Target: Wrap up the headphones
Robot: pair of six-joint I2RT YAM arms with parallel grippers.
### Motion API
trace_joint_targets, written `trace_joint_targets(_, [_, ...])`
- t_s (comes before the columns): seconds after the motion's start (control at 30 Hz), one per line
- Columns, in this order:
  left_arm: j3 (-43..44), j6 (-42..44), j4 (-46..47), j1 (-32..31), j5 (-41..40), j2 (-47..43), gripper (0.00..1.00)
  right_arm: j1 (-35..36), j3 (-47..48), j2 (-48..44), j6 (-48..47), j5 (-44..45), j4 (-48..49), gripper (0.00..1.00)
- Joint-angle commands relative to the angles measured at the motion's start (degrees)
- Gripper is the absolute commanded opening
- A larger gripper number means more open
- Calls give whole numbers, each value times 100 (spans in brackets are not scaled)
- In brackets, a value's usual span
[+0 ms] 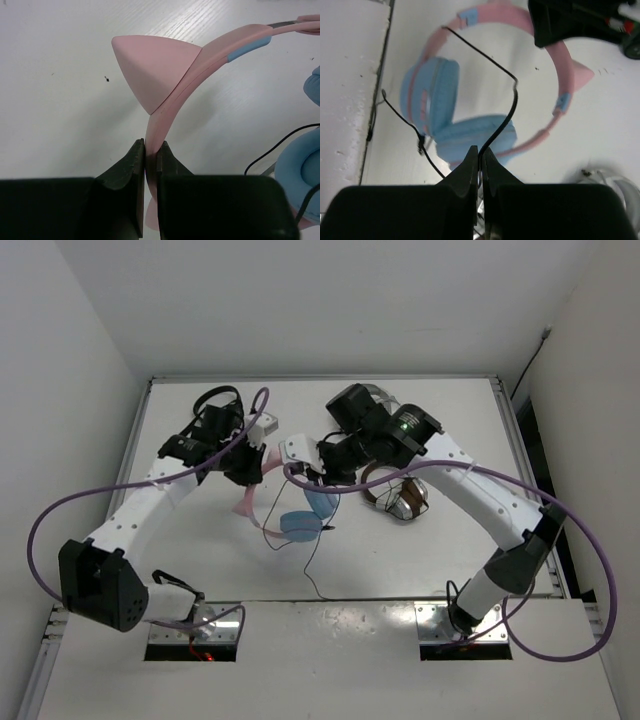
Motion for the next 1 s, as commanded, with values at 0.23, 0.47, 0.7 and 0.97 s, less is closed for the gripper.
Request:
trace_joint_targets(0.23, [-477,1012,-162,-81,619,-957,0,-918,-269,-352,-458,77,229,0])
trace_joint_targets(0.47, [-531,907,-162,-28,864,-1221,0,-1331,-550,-290,-397,-28,676,0])
trace_joint_targets(0.7, [-355,599,-162,200,1208,-1345,0,-1595,-971,-167,25,-177,1309,0])
trace_joint_targets(0.97, [-91,63,14,745,1454,-1231,0,-1894,-1595,-106,1104,-651,2371,0])
